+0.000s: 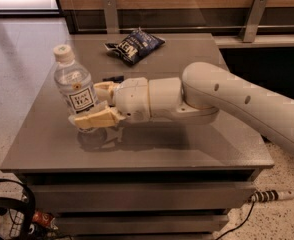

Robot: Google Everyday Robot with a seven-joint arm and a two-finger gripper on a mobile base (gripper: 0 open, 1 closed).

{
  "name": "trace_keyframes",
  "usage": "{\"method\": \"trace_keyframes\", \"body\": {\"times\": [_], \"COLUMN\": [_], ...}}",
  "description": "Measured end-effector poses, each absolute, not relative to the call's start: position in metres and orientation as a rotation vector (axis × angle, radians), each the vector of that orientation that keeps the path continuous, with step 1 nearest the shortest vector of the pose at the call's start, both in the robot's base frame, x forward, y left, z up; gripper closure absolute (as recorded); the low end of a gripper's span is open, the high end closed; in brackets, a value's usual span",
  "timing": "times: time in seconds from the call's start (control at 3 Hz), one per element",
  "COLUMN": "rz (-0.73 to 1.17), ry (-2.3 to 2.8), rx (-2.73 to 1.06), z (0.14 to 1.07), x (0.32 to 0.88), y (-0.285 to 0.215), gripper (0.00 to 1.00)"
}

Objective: Move blue plastic bottle near blue chip bag

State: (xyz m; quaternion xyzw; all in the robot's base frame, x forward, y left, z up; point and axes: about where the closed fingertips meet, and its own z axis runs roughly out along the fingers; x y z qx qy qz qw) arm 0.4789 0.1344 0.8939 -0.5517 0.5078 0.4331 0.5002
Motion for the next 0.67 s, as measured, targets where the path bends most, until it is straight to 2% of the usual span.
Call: {"method": "trace_keyframes", "body": {"times": [0.67], "rz": [0.963], "ry": [1.263], "rx": [-1.23], "z": [0.913], "x": [0.537], "y": [0.075], "gripper": [1.0]}}
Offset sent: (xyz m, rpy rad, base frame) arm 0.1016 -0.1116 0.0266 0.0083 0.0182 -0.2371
